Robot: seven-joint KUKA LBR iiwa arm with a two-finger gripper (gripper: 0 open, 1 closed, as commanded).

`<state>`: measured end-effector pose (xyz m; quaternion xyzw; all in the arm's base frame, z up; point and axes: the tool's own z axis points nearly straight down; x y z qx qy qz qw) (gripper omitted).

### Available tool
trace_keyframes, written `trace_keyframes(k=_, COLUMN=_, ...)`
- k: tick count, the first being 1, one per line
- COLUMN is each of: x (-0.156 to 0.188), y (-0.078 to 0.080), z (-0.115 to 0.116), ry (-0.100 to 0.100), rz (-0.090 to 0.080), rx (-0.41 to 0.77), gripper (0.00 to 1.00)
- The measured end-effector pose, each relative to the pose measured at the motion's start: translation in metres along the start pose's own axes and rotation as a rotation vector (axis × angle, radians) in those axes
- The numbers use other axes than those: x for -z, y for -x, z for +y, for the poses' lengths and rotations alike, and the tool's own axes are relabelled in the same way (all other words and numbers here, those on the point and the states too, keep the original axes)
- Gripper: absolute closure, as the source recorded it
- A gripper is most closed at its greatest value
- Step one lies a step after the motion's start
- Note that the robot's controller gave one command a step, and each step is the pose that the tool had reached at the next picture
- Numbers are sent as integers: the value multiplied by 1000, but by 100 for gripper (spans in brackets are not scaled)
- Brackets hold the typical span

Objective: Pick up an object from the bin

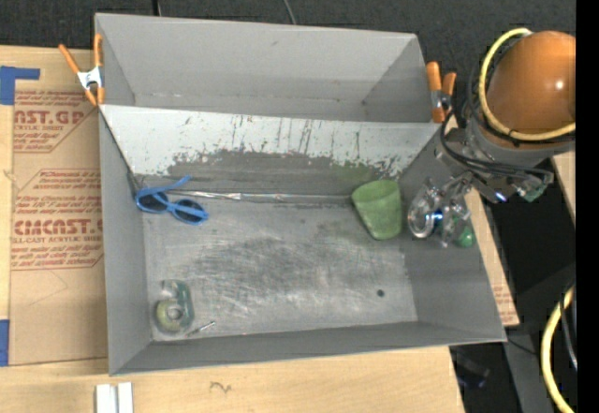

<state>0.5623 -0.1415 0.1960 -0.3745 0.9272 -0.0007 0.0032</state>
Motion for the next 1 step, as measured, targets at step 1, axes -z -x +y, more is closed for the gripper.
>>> trace_keyframes(k=1, x=52, y=-3, z=4, ry=-2, rz=0, rx=-26, gripper=100)
